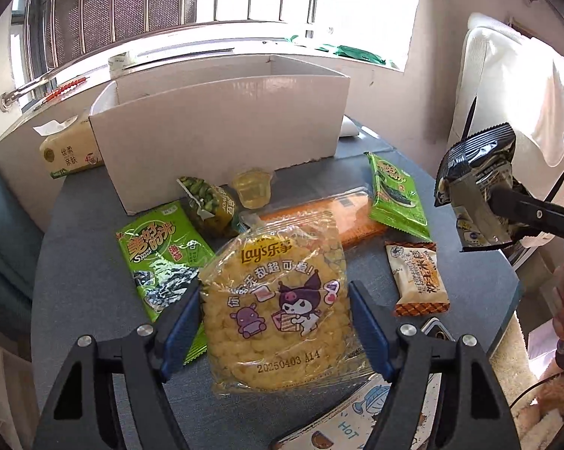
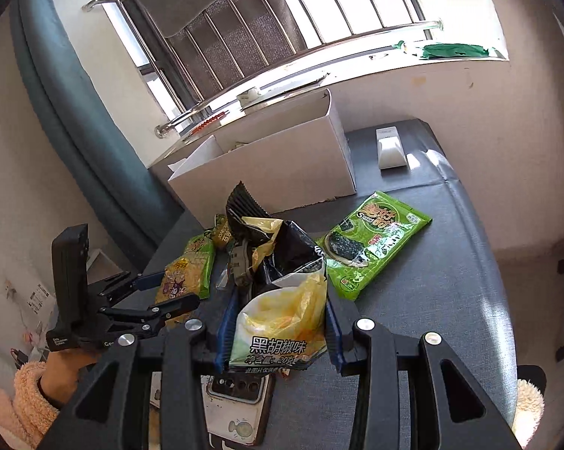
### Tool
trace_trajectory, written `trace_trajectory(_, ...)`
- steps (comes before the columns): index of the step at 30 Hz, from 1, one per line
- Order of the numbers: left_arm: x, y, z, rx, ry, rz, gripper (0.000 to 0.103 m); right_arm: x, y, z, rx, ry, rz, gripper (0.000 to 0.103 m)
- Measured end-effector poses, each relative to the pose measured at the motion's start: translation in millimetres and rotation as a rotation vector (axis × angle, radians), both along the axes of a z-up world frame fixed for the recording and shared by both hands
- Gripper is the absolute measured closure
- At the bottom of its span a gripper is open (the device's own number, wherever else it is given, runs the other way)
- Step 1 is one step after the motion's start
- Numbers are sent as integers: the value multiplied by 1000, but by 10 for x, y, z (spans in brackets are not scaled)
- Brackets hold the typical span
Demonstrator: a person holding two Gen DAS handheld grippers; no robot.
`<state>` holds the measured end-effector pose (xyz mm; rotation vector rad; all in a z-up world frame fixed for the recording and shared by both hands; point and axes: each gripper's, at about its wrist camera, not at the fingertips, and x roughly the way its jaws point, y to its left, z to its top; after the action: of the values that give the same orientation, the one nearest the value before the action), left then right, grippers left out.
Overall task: Organize snacks
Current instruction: 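Grasp the round Lay's cracker pack with the left gripper while the right gripper holds the chips bag, then lower both packs into the white box and open both grippers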
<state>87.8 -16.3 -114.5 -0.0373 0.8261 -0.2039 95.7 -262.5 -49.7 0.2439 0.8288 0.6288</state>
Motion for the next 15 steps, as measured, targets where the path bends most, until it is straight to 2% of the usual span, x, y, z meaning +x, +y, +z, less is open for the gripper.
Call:
trace_trajectory(2,-9,128,166,-61,-39,8,23,48,27,16,26,7,7,60)
trace_trajectory(5,32,281,417,-149,-107,5,23,146,153,100,13,-14,33,60)
trace_trajectory(9,229,478,770,-151,-193,27,23,383,333,333,41,-55,72,60)
trace_trajectory(12,503,653,1017,-189,-246,57,23,657,485,532,42,-93,72,60)
trace_trajectory(15,852,781,1209,-162,-283,80,23,1056,655,724,50,-108,58,59)
